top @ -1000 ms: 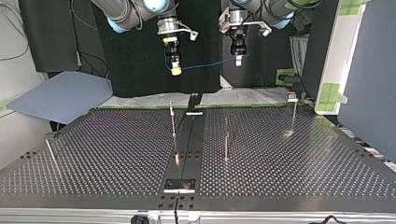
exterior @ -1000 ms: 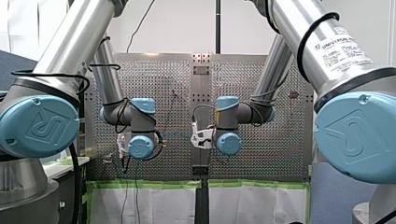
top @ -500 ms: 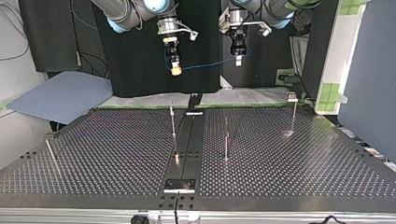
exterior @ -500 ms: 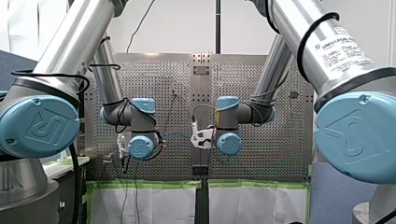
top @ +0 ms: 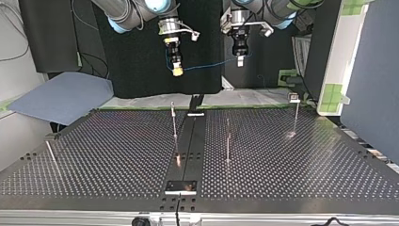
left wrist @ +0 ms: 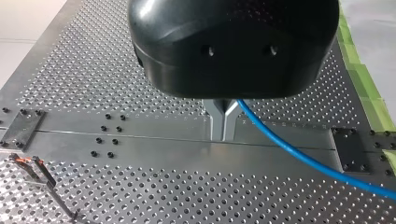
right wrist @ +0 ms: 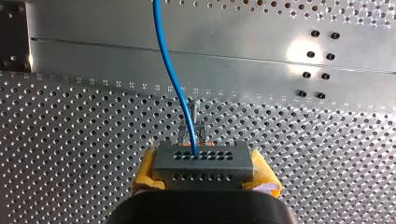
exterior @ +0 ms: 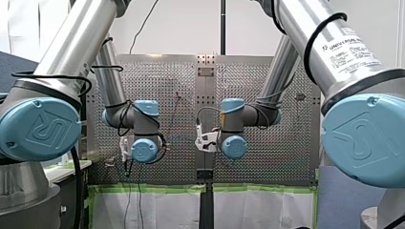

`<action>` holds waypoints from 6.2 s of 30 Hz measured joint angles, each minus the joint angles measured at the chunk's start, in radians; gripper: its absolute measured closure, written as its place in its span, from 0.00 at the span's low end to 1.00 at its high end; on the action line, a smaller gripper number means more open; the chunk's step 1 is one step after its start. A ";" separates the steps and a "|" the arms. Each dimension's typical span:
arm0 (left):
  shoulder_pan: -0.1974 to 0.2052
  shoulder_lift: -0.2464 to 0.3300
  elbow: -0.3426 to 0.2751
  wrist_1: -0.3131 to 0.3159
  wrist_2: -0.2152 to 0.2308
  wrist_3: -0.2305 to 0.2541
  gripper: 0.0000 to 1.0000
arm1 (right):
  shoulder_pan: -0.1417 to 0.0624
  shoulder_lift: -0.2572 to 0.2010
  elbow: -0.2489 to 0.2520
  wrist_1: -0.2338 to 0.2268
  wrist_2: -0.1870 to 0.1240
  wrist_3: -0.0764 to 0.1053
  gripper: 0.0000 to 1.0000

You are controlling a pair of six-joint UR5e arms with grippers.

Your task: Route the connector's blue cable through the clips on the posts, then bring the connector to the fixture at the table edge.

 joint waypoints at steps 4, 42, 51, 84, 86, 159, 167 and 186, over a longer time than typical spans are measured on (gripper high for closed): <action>-0.001 0.000 0.000 0.000 0.000 0.000 1.00 | 0.000 0.000 0.000 -0.001 0.000 0.000 1.00; 0.027 -0.114 -0.047 0.113 0.059 0.066 1.00 | 0.050 0.100 -0.044 0.106 0.026 0.053 1.00; 0.028 -0.132 -0.048 0.131 0.060 0.067 1.00 | 0.051 0.110 -0.044 0.178 0.026 0.054 1.00; 0.088 0.122 0.107 -0.123 0.010 -0.046 1.00 | 0.029 -0.151 -0.160 0.357 -0.030 0.151 1.00; 0.095 0.140 0.117 -0.140 0.010 -0.046 1.00 | 0.024 -0.168 -0.174 0.370 -0.033 0.151 1.00; 0.324 0.238 0.380 -0.383 0.302 -0.028 1.00 | -0.194 -0.127 -0.355 0.458 -0.198 0.183 1.00; 0.336 0.230 0.396 -0.398 0.322 -0.028 1.00 | -0.199 -0.125 -0.375 0.469 -0.206 0.183 1.00; 0.354 0.148 0.500 -0.437 0.350 -0.050 1.00 | -0.212 -0.121 -0.380 0.466 -0.208 0.181 1.00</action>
